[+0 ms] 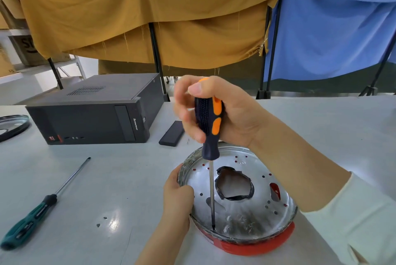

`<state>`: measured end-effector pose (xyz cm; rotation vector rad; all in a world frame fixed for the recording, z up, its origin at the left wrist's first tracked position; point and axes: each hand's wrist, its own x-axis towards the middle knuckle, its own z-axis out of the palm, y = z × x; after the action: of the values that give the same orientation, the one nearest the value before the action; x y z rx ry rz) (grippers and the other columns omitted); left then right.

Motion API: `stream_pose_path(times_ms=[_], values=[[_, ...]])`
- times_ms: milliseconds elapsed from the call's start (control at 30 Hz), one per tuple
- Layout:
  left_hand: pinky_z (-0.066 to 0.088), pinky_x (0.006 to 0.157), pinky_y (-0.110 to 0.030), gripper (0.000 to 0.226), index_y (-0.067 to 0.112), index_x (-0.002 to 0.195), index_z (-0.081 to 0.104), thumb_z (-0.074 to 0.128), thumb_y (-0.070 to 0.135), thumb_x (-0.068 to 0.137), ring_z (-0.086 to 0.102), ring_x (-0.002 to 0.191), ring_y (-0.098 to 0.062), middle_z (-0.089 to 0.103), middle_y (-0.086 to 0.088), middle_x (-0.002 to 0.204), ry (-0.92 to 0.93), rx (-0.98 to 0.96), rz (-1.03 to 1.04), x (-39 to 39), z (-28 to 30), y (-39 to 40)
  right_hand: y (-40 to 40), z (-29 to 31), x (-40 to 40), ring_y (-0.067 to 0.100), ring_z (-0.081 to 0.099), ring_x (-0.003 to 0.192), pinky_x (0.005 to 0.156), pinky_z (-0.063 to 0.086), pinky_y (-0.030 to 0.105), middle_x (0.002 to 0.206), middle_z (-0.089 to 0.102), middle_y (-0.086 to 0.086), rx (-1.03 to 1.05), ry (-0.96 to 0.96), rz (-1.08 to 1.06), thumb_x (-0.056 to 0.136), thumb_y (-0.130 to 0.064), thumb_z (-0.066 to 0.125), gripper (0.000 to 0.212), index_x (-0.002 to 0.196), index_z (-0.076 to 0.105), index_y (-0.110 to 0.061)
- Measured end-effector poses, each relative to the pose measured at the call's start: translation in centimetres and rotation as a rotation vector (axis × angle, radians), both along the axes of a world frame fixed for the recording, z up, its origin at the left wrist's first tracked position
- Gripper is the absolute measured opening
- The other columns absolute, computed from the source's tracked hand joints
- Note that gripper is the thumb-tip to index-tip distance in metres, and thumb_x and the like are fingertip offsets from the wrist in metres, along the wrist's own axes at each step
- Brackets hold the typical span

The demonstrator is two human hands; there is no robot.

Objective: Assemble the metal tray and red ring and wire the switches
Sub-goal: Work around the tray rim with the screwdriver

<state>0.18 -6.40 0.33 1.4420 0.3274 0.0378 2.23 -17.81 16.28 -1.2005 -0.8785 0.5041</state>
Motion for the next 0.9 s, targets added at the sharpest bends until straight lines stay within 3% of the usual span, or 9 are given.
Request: stream_pose_path(times_ms=[133, 333, 433, 533, 733, 900], values=[[0.053, 0.062, -0.037, 0.072, 0.018, 0.116, 0.065, 0.026, -0.022, 0.070, 0.068, 0.078, -0.032, 0.073, -0.013, 0.094, -0.006, -0.004, 0.000, 0.1, -0.1, 0.0, 0.7, -0.7, -0.2, 0.009, 0.034, 0.034, 0.041, 0.033, 0.019, 0.049, 0.042, -0.005, 0.063, 0.014, -0.201, 0.088, -0.021, 0.043, 0.028, 0.060, 0.044, -0.015], [0.050, 0.055, -0.030, 0.070, 0.024, 0.102, 0.069, 0.026, -0.021, 0.069, 0.063, 0.066, -0.025, 0.074, -0.013, 0.086, -0.005, 0.006, -0.002, 0.1, 0.0, -0.2, 1.1, -1.6, -1.0, 0.013, 0.033, 0.032, 0.038, 0.029, 0.017, 0.048, 0.041, 0.004, 0.210, -0.071, -0.730, 0.086, -0.002, 0.044, 0.034, 0.055, 0.041, -0.014], [0.050, 0.053, -0.029, 0.069, 0.025, 0.101, 0.069, 0.027, -0.020, 0.069, 0.064, 0.065, -0.024, 0.074, -0.011, 0.086, 0.005, 0.000, 0.007, 0.1, 0.1, -0.3, 1.0, -1.9, -1.3, 0.015, 0.033, 0.035, 0.038, 0.030, 0.017, 0.053, 0.039, 0.012, 0.218, -0.134, -0.879, 0.084, -0.002, 0.047, 0.032, 0.055, 0.040, -0.014], [0.049, 0.054, -0.030, 0.070, 0.023, 0.106, 0.069, 0.027, -0.020, 0.070, 0.063, 0.065, -0.024, 0.074, -0.013, 0.088, 0.010, -0.008, 0.007, 0.0, 0.2, -0.3, 1.3, -2.0, -1.4, 0.014, 0.036, 0.034, 0.037, 0.032, 0.017, 0.050, 0.042, 0.009, 0.207, -0.170, -0.855, 0.087, -0.004, 0.048, 0.033, 0.056, 0.041, -0.013], [0.052, 0.069, -0.039, 0.071, 0.016, 0.129, 0.058, 0.027, -0.019, 0.075, 0.064, 0.080, -0.030, 0.070, -0.014, 0.107, -0.009, -0.069, 0.140, -0.4, -0.6, -0.2, 0.9, -1.2, 0.2, 0.014, 0.033, 0.031, 0.040, 0.030, 0.018, 0.046, 0.042, 0.003, 0.153, -0.106, -0.529, 0.092, -0.007, 0.044, 0.035, 0.057, 0.042, -0.013], [0.050, 0.056, -0.026, 0.071, 0.025, 0.128, 0.057, 0.034, -0.017, 0.074, 0.061, 0.067, -0.015, 0.071, -0.001, 0.091, 0.017, -0.151, 0.165, -1.0, -0.9, 0.0, 0.4, -0.8, 1.1, 0.013, 0.034, 0.032, 0.042, 0.033, 0.019, 0.048, 0.043, -0.001, 0.084, -0.053, -0.332, 0.086, -0.021, 0.046, 0.025, 0.063, 0.041, -0.012]])
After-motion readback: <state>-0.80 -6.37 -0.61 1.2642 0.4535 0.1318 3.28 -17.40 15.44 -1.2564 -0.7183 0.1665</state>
